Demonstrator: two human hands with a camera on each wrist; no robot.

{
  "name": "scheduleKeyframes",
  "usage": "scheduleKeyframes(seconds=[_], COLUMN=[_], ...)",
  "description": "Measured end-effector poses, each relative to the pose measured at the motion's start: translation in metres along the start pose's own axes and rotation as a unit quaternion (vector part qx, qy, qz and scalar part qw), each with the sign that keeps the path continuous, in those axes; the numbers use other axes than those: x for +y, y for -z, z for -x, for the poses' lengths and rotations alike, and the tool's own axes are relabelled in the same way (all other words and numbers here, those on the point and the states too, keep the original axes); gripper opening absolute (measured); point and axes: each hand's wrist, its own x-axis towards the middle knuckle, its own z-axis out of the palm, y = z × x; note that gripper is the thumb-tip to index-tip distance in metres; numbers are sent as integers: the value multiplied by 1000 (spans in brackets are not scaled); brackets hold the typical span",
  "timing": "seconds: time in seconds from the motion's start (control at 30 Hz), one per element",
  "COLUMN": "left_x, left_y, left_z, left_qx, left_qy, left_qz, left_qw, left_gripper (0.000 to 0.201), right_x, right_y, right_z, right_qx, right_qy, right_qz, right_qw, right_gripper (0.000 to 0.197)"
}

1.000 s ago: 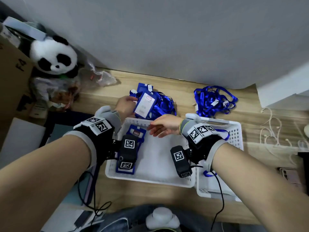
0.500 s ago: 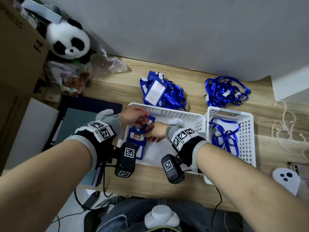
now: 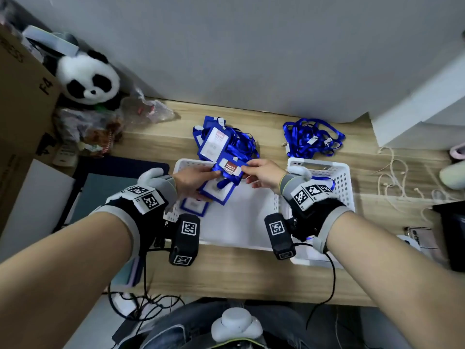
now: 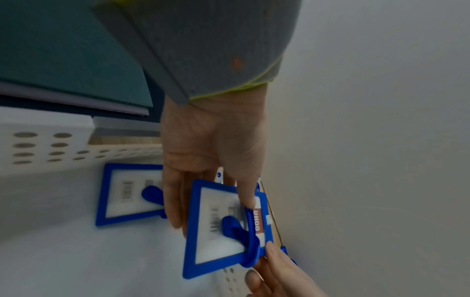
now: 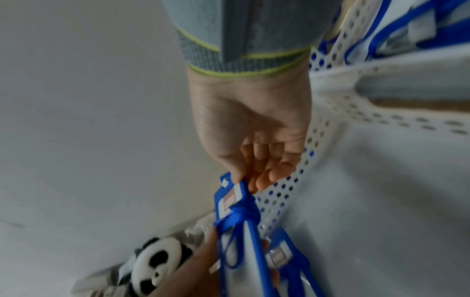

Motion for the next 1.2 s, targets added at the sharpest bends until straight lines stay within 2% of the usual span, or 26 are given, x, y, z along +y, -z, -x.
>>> scheduleKeyframes(seconds=[0.1, 0.17, 0.3, 0.43, 0.57, 0.6, 0.77, 0.83, 0.9, 0.93, 1.0, 1.03, 1.1, 1.13, 1.2], left_x=[14, 23, 35, 40, 40, 40, 43, 45, 46, 45, 42, 41, 39, 39, 41], left_y=[-15, -26, -45, -57, -62, -62, -52, -50, -49, -47, -41, -38, -31, -27, -21], left_z=[5, 7, 13, 14, 11, 10, 6, 12, 18, 18, 15, 13, 11, 10, 13], left_qx=[5, 14, 21, 18, 27, 27, -10, -40, -67, -66, -14, 28, 99, 109, 70], left_qy=[-32, -48, -68, -77, -80, -80, -81, -82, -72, -63, -45, -41, -53, -61, -65], left_qz=[13, 14, 4, -9, -19, -11, 38, -21, -125, -172, -202, -190, -147, -117, -37], left_qw=[999, 999, 997, 997, 996, 996, 996, 996, 987, 981, 978, 981, 983, 985, 995], left_gripper=[35, 44, 50, 49, 51, 50, 50, 42, 37, 34, 30, 31, 34, 38, 42], right_x=[-2, -1, 0, 6, 9, 8, 7, 3, -5, -8, -14, -15, -15, -15, -12], right_y=[14, 22, 35, 43, 49, 51, 61, 66, 70, 73, 78, 78, 74, 71, 63], right_z=[12, 22, 35, 40, 42, 42, 38, 37, 41, 41, 42, 43, 46, 49, 47], right_qx=[54, 76, 122, 123, 136, 137, 171, 176, 174, 173, 153, 136, 92, 65, 44], right_qy=[50, 84, 135, 157, 138, 133, 52, 45, 61, 71, 76, 64, 29, 10, -9], right_qz=[-28, 7, 44, 94, 100, 83, -98, -184, -284, -320, -352, -335, -196, -97, 54], right_qw=[997, 994, 982, 975, 976, 978, 979, 966, 941, 929, 920, 930, 976, 993, 998], right_gripper=[16, 19, 36, 24, 9, 3, 11, 10, 17, 20, 23, 25, 24, 20, 25])
